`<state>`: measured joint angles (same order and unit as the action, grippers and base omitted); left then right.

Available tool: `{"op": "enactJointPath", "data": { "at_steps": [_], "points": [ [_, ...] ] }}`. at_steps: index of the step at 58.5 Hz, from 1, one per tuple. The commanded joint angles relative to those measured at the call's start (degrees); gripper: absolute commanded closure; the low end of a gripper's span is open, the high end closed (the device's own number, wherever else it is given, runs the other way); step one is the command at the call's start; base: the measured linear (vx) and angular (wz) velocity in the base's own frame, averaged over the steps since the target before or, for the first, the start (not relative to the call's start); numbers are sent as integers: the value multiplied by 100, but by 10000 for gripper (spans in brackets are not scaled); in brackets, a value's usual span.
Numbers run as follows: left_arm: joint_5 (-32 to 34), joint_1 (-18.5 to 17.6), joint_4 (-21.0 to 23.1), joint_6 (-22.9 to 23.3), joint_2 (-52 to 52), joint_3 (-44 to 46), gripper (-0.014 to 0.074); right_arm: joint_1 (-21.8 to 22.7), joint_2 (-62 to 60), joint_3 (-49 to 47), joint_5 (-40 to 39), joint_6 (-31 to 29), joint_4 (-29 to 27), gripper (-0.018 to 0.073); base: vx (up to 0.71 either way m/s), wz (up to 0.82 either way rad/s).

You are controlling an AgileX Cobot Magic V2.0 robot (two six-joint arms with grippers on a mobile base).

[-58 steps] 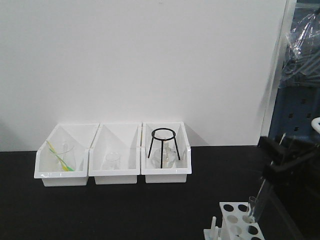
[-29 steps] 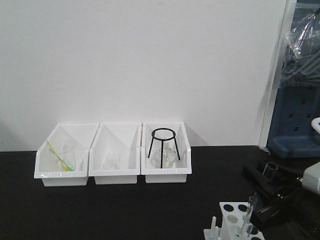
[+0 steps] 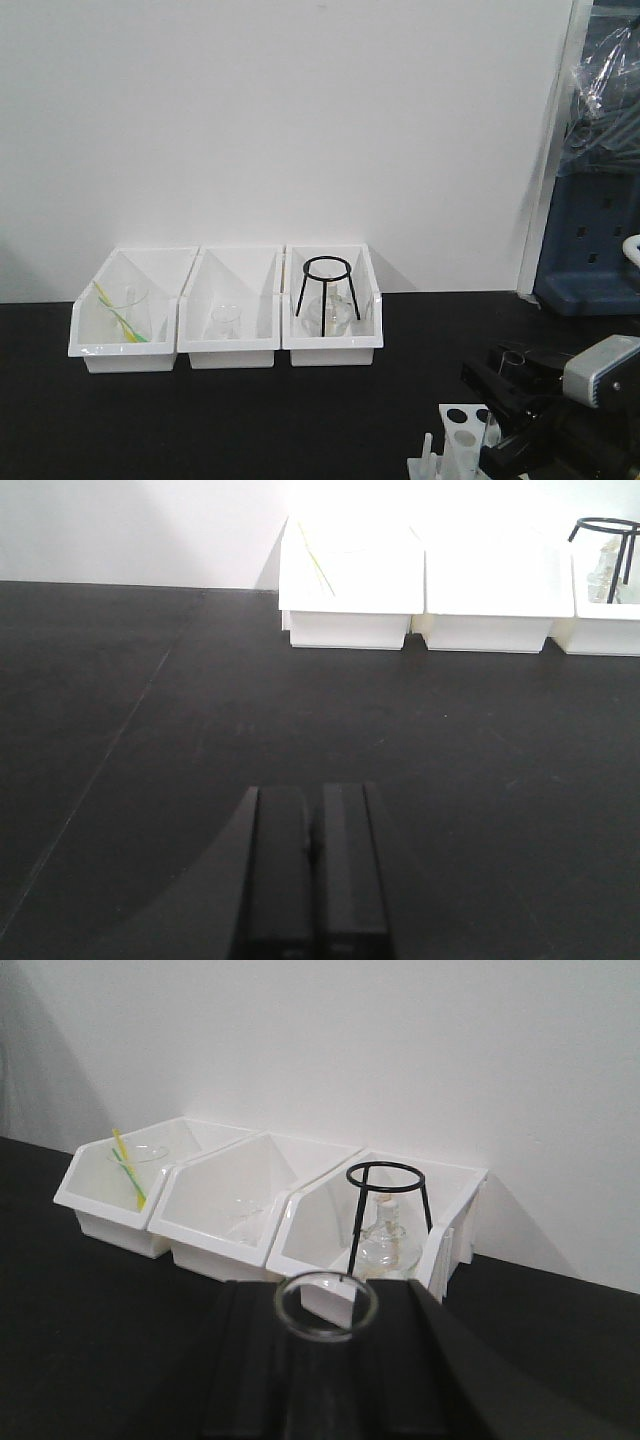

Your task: Flip and reinsert test tube from rack

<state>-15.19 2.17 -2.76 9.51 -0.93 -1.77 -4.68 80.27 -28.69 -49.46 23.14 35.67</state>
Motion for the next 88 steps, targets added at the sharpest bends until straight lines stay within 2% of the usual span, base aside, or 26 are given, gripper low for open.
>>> {"op": "enactJointPath", "data": {
  "at_steps": [1, 9, 29, 50, 67, 80, 88],
  "points": [
    [488, -20, 26, 1, -63, -12, 603, 12, -11, -105, -710, -48, -74, 565, 0, 0],
    [488, -20, 26, 1, -63, -12, 603, 12, 216, 137, -1304, -171, -286, 565, 0, 0],
    [488, -20, 26, 1, -63, -12, 603, 12, 529, 218, -1419, -294, -307, 565, 0, 0],
    [488, -20, 26, 1, -63, -12, 603, 12, 1056, 649, -2080, -636, -376, 565, 0, 0],
    [488, -20, 26, 1, -63, -12, 603, 12, 1075, 650, -1749, -1153, -354, 565, 0, 0],
    [488, -20, 26, 1, -63, -12, 603, 12, 1075, 650, -1659, -1163, -365, 558, 0, 0],
    [488, -20, 26, 1, -63, -12, 603, 12, 1075, 650, -1599, -1163, -352, 517, 0, 0]
  ]
}}
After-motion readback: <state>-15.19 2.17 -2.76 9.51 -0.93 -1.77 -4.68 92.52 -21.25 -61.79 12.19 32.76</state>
